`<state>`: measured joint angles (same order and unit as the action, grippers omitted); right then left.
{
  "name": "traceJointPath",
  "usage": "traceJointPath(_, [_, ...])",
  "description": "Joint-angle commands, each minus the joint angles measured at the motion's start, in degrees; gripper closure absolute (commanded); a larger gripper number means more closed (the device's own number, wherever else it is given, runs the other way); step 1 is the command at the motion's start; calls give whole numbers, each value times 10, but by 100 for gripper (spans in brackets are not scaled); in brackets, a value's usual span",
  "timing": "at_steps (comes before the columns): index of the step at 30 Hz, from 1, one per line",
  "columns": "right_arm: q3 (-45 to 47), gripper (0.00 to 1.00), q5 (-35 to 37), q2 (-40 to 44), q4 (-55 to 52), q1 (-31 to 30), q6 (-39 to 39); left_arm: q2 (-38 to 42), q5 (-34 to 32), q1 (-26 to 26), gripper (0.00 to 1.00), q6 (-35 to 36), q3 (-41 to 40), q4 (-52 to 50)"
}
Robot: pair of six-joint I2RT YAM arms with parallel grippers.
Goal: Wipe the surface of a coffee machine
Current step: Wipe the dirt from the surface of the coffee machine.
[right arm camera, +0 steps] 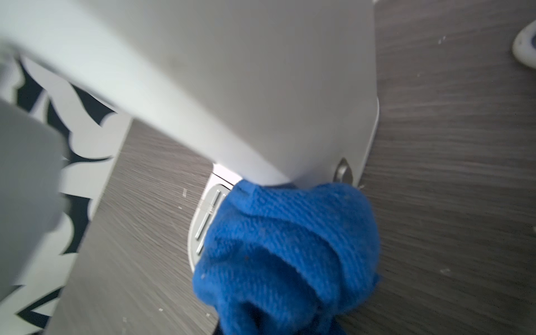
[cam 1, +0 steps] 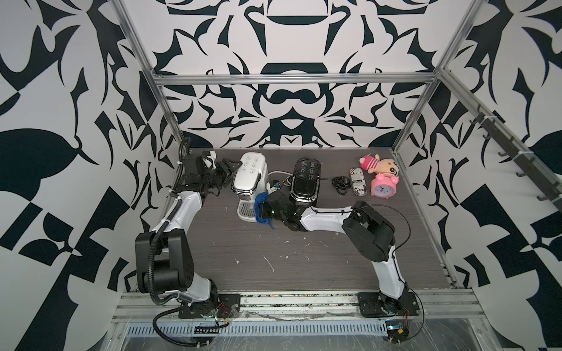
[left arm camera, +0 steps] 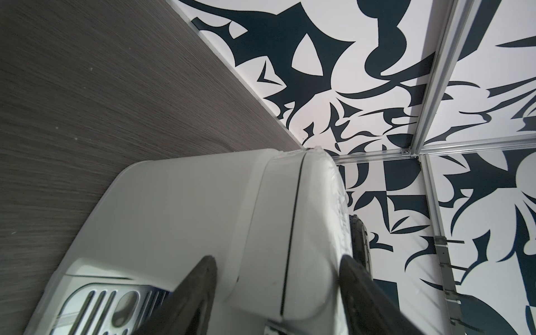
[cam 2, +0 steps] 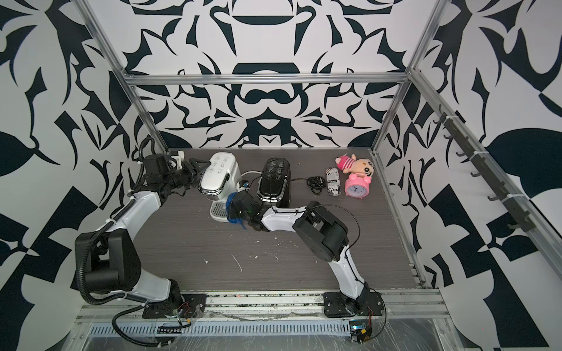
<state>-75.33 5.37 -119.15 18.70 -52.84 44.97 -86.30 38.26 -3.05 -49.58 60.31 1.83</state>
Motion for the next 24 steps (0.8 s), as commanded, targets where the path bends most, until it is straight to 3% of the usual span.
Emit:
traceJointPath(1, [6, 100, 6, 32, 121, 7, 17, -19, 9, 5, 31, -1, -20, -39])
traceJointPath(13, [40, 100, 21, 30, 222, -7, 4, -26, 13, 6, 31, -1, -18, -38])
traceJointPath(20, [44, 100, 31, -15, 268, -6, -3, -36, 14, 6, 31, -2, -19, -38])
traceJointPath(24, [49, 100, 51, -4, 290, -17, -40, -39, 12, 6, 31, -1, -20, -38])
